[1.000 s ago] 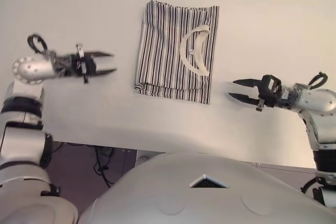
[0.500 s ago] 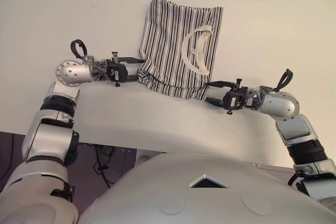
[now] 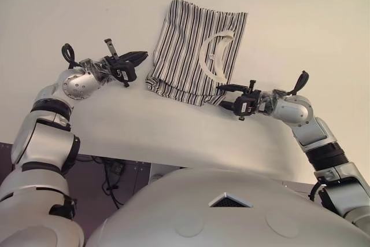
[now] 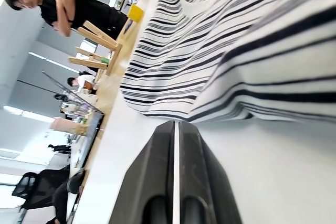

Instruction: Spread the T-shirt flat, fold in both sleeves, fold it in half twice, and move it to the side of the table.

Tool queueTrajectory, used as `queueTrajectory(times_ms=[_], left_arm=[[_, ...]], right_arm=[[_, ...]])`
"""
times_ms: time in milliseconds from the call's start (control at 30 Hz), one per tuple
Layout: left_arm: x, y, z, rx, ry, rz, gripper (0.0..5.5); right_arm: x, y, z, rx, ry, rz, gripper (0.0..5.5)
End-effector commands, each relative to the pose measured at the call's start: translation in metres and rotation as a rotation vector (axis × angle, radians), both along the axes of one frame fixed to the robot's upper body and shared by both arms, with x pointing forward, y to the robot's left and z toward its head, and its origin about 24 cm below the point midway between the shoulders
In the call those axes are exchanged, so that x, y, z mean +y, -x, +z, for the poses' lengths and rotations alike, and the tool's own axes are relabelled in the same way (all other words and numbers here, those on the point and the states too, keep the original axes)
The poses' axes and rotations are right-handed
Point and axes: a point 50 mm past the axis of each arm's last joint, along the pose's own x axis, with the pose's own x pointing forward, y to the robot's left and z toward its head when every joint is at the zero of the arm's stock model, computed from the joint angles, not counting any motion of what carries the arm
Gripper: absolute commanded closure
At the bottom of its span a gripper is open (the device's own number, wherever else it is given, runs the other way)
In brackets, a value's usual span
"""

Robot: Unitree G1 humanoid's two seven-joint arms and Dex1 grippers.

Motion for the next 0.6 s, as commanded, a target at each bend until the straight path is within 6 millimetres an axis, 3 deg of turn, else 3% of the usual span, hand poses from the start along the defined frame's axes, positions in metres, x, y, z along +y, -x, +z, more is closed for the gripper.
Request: queueTrajectory(times_ms=[33, 133, 200, 300, 367, 467, 600], left_arm=[[0.022, 0.076, -0.074, 0.415, -0.3, -0.074, 5.5], [0.034, 0.065, -0.045, 0.391, -0.226, -0.115, 5.5], [0.039, 0.048, -0.01, 0.298, -0.194, -0.212, 5.5], [0.037, 0.01, 0.067, 0.306, -0.195, -0.283, 4.91], [0.028, 0.009, 0.108, 0.376, -0.201, -0.37, 4.63], [-0.001, 0.014, 0.125, 0.375, -0.16, -0.462, 4.08], [-0.021, 0.027, 0.117, 0.399, -0.173, -0.514, 3.48]], right_arm=[[0.009, 0.001, -0.012, 0.027, 0.05, 0.016, 4.24], [0.009, 0.0, -0.014, 0.026, 0.067, -0.002, 4.81], [0.008, -0.001, -0.016, 0.053, 0.077, -0.014, 5.18], [0.004, 0.002, -0.014, 0.134, 0.051, -0.056, 5.45], [0.004, 0.001, -0.008, 0.153, 0.023, -0.074, 5.45], [0.003, -0.002, -0.004, 0.152, 0.015, -0.091, 5.45], [0.003, 0.0, -0.005, 0.173, 0.018, -0.089, 5.45]])
